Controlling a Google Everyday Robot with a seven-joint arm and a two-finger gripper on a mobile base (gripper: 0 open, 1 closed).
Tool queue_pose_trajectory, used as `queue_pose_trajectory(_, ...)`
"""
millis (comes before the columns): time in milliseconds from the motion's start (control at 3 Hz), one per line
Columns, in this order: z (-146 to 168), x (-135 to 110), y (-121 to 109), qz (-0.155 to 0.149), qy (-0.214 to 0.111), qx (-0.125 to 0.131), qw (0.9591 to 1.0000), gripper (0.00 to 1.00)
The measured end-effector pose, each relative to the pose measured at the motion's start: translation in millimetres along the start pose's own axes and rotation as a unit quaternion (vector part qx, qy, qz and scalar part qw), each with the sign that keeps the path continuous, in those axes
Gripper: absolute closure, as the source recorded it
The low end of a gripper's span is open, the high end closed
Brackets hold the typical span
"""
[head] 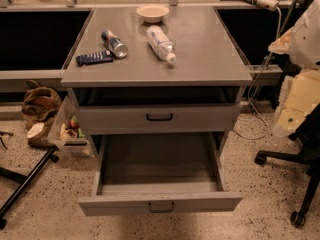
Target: Close middle drawer
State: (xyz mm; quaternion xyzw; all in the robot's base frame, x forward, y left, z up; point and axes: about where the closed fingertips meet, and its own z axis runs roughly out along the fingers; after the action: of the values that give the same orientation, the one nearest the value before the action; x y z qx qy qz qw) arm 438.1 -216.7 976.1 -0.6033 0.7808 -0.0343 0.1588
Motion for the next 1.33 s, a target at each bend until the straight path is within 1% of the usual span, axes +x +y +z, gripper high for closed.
queue_pose_trajectory(333,0.0,0.0,0.0,0.0,0.0,0.0,1.0,0.0)
queue_pose_trajectory(667,-6.5,-7.1,-2.3,0.002,-0.01,0.019,0.9998,0.0)
queue_pose_trajectory(1000,21.0,-27.5,5.3,0.011,-0.047,0.014,0.9987,0.0)
queue_pose_trajectory(1333,83.0,-56.5,18.0,0.024,-0.085,-0.004,0.9961,0.0)
